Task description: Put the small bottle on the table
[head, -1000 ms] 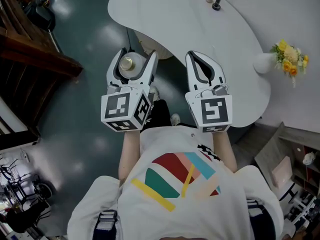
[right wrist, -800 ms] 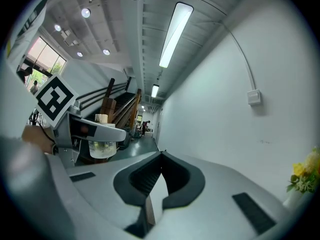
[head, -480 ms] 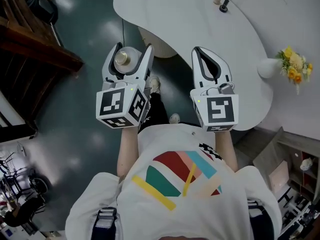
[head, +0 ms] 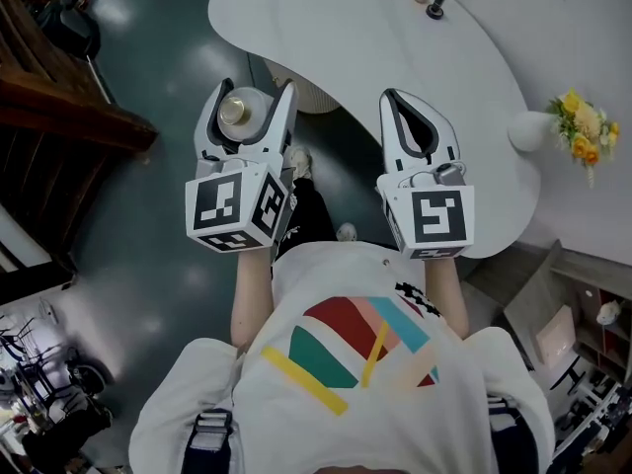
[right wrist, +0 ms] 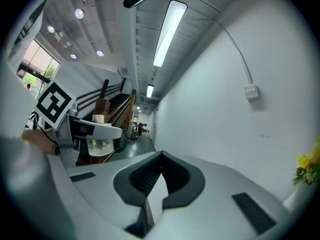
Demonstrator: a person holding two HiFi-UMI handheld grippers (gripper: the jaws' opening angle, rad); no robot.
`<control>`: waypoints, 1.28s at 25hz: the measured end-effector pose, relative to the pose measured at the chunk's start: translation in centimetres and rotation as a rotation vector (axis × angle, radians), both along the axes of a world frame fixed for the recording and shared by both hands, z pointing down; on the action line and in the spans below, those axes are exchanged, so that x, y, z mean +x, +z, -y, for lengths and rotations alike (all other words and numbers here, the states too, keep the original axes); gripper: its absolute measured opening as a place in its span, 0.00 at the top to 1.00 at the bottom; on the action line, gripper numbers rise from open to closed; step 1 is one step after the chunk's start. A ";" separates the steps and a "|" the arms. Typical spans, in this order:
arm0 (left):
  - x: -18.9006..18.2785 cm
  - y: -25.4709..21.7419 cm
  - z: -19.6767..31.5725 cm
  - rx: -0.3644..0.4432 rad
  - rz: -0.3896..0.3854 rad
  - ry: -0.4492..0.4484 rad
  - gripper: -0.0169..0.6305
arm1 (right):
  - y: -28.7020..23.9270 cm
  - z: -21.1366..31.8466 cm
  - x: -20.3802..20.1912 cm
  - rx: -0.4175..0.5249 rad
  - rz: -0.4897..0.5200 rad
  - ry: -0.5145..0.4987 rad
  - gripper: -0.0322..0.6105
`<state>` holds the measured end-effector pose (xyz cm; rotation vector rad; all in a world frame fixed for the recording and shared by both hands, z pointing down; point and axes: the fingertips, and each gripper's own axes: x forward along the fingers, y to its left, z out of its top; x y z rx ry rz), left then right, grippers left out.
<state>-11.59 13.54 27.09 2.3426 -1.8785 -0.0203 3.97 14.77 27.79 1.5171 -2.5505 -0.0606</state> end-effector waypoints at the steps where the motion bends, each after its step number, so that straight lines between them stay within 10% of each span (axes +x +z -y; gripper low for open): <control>1: -0.1 0.1 0.3 0.000 -0.002 0.002 0.45 | 0.1 0.3 0.0 -0.004 0.001 0.005 0.93; 32: -6.3 -1.9 25.9 0.037 0.008 0.220 0.45 | -1.7 24.7 -9.9 0.038 -0.045 0.088 0.93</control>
